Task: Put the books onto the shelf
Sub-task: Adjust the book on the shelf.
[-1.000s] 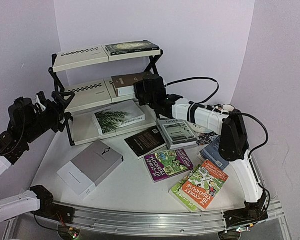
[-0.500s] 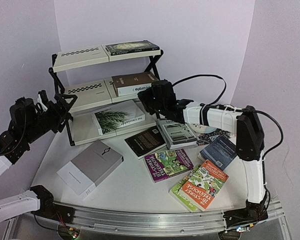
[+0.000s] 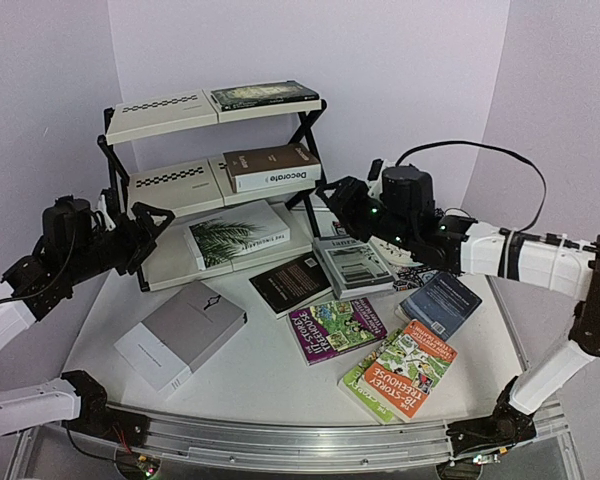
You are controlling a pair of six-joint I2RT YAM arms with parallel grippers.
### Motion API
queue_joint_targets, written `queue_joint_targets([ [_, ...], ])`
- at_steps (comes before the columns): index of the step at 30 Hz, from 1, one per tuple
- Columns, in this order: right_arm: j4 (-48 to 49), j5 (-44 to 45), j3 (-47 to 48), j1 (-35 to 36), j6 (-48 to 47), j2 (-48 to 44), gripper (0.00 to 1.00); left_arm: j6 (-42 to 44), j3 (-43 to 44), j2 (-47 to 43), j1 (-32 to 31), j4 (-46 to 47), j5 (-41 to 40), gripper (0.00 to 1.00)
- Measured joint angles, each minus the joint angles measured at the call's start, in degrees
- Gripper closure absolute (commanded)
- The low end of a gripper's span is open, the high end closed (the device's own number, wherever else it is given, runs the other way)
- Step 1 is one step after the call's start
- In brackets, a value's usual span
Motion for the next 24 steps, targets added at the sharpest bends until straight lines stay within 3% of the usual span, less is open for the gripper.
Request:
queue_joint_targets([
  [10, -3.80, -4.59, -7.70, 0.00, -6.41, -3.50, 0.32, 2.48, -3.85, 2.23, 0.00, -0.18, -0.49, 0.43],
  [16, -4.63, -6.13, -10.58, 0.00, -8.26, -3.50, 0.31, 2.93, -6.85, 5.01, 0.00, 2.43, -0.13, 0.44],
  [24, -4.22, -8.07, -10.75, 0.00, -11.13, -2.63, 0.30, 1.26, -13.00, 10.54, 0.78, 12.61, 1.92, 0.43],
])
